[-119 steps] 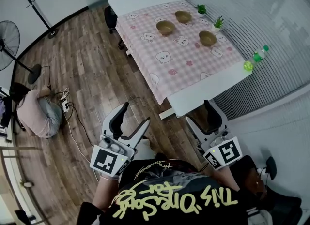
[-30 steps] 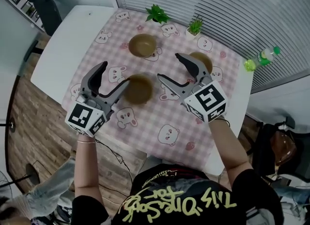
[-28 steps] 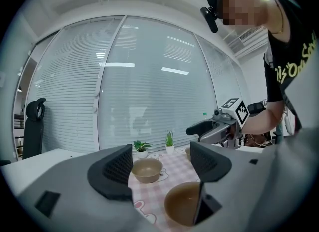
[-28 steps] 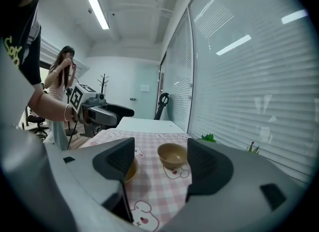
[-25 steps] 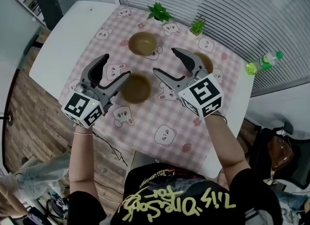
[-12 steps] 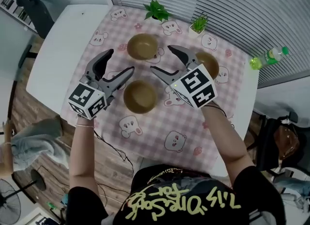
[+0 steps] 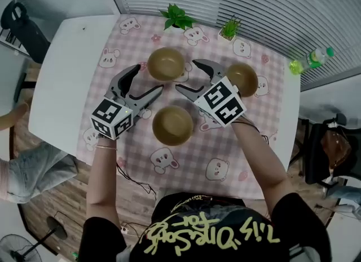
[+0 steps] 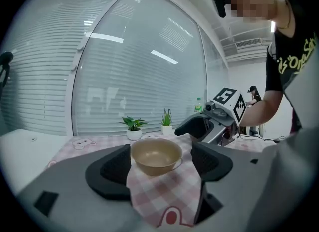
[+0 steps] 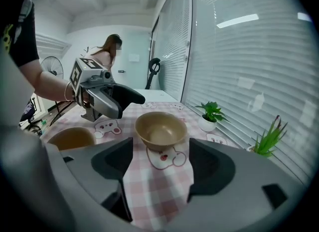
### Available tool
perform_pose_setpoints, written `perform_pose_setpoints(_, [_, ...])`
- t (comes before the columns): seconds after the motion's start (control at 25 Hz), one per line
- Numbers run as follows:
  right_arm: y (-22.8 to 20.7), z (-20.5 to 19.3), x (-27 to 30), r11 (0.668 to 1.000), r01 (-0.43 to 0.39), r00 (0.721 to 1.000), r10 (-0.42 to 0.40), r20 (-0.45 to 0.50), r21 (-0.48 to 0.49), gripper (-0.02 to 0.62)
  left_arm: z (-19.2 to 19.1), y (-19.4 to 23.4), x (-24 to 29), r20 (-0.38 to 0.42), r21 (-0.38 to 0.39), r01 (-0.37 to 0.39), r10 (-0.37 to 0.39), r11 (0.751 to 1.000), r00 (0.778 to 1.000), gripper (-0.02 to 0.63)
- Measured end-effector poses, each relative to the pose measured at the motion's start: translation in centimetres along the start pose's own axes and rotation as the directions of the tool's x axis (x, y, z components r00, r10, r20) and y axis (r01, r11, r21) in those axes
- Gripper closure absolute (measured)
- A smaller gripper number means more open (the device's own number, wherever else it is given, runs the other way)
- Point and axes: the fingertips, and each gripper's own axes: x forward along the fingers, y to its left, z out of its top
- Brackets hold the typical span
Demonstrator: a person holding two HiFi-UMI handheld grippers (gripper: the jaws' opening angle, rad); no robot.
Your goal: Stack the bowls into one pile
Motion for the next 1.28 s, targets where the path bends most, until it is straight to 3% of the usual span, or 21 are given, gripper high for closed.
perform_pose_setpoints(0.4, [0.4,-1.4,2.9,1.0,0.0,0.997,0.001,-0.082,0.008,0.262,-2.2,0.6,2.6,-0.101,0.035,0.075,-0.072,0.997,0.992,0.221])
perform_pose_setpoints(0.64, [-0.1,-1.5,3.3,0.998,0.052,0.995,-0.053,-0.09,-0.019,0.264,-2.1,1.0,3.1,-0.107,0.038,0.101,-0.096,0.994,0.99,0.222])
perform_pose_setpoints(0.92, [-0.1,-1.4,3.4,0.998,0.058,0.997,-0.056,-0.055,0.038,0.267,-2.0,0.7,3.0,-0.091,0.03,0.145,-0.141,0.989,0.986,0.224])
perform_pose_setpoints(1.28, [-0.1,-1.7,3.5,0.995,0.064,0.997,-0.061,-0.054,0.071,0.301,-3.1,0.8,3.6,-0.196,0.207,0.123,-0.082,0.971,0.977,0.233])
